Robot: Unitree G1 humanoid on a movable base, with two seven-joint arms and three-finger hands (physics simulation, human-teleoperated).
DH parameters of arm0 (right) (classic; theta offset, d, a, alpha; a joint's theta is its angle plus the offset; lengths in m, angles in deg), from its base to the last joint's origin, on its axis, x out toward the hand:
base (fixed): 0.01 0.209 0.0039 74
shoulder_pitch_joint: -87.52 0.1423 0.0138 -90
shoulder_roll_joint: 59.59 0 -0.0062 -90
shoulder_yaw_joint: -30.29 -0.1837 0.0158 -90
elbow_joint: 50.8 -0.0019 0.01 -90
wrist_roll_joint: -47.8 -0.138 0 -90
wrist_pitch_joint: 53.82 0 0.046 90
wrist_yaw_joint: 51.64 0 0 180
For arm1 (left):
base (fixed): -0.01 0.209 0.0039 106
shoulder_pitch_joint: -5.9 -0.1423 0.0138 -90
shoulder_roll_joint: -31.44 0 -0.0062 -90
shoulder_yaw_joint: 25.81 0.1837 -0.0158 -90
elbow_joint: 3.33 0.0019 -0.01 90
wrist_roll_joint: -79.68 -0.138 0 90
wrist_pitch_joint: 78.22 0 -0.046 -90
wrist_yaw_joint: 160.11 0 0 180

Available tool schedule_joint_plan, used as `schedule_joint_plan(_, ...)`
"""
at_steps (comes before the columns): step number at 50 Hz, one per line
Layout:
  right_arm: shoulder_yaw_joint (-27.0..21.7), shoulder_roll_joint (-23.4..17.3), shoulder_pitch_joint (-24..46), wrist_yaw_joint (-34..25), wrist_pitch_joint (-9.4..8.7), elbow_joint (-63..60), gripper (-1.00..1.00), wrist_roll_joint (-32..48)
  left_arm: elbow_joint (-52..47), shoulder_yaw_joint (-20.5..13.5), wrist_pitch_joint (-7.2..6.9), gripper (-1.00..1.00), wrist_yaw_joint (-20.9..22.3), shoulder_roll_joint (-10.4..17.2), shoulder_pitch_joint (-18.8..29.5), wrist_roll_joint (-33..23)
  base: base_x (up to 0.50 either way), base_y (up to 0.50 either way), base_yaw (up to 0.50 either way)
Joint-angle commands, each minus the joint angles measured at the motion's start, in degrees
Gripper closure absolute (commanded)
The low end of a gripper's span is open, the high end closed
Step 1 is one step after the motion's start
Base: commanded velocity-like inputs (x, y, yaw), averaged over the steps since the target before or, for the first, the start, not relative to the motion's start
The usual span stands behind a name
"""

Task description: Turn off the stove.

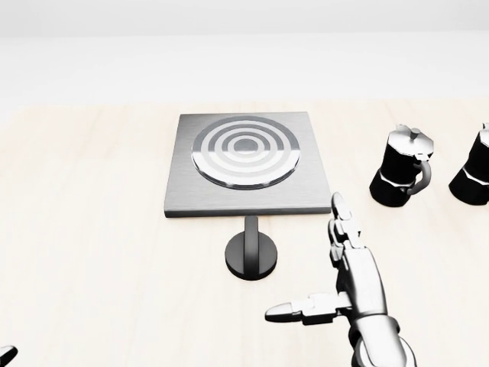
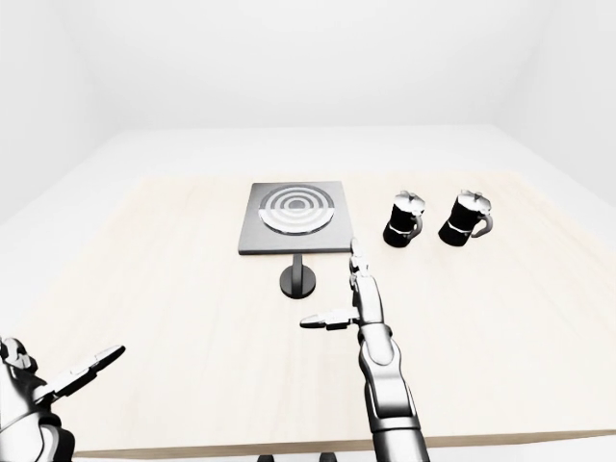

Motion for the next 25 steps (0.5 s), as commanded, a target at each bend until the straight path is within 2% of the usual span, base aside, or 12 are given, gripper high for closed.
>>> schedule_joint_plan(1, 0.07, -0.01, 0.11, -0.04, -0.49, 0.30, -1.00, 0.44, 0.40, -2.78, 0.00, -1.00, 3.24, -0.47, -0.82, 0.94, 0.00, 0.00, 0.00)
schedule_joint_plan(2, 0.31, -0.06, 0.17, -0.85, 0.17, 0.23, -1.00, 0.16, 0.36, -2.78, 0.00, -1.00, 3.32, -0.48, -0.83, 0.99, 0.00, 0.00, 0.00)
schedule_joint_plan(3, 0.30, -0.02, 0.27, -0.51, -0.81, 0.11, -1.00, 0.50, 0.34, -2.72, 0.00, -1.00, 3.43, -0.50, -0.85, 0.93, 0.00, 0.00, 0.00)
schedule_joint_plan(4, 0.32, -0.02, 0.33, -0.39, -0.86, 0.39, -1.00, 0.71, 0.34, -2.63, 0.00, -1.00, 3.54, -0.55, -0.89, 0.80, 0.00, 0.00, 0.00)
schedule_joint_plan(25, 0.27, 0.02, 0.34, -0.42, -0.86, 0.41, -1.00, 0.78, 0.34, -2.66, 0.00, -1.00, 3.58, -0.59, -0.87, 0.77, 0.00, 0.00, 0.00)
